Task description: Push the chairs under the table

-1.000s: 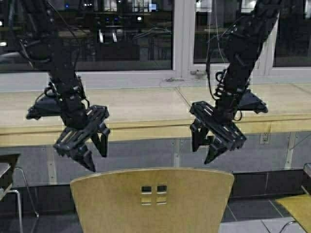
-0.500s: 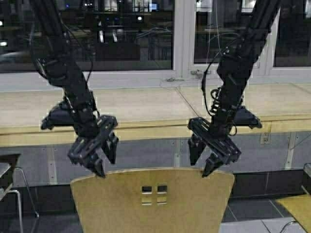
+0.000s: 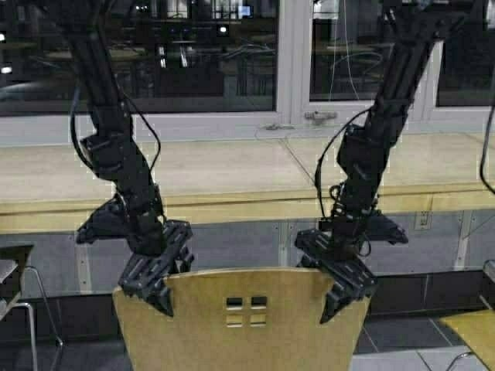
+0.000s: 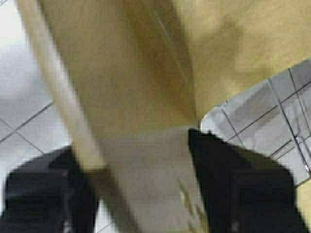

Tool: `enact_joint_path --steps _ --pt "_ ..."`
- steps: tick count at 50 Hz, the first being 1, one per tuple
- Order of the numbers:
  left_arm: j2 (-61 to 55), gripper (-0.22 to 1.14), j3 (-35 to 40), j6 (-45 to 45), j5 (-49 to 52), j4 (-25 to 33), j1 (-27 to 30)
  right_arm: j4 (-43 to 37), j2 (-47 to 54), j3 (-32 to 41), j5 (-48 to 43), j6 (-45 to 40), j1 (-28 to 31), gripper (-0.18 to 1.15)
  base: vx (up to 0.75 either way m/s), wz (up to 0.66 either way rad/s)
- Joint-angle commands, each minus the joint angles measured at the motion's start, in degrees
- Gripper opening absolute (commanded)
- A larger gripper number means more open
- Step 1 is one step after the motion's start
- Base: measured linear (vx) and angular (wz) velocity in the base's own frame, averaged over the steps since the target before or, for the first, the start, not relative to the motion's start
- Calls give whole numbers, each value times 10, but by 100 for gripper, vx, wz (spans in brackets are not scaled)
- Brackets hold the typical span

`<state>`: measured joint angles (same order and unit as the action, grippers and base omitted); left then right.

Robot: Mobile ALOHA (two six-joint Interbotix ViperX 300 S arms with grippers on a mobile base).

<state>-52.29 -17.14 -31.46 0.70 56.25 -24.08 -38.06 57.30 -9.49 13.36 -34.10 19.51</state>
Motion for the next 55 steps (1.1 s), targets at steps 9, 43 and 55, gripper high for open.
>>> enact_joint_path --steps 9,43,55 --pt "-4 38 18 -1 -3 5 -1 1 -6 27 -1 34 2 34 2 3" --pt "-17 3 10 -2 -9 55 -1 1 -15 42 15 76 3 4 5 6" --pt "-13 3 13 -1 -13 58 0 1 -8 41 13 88 -1 4 16 14"
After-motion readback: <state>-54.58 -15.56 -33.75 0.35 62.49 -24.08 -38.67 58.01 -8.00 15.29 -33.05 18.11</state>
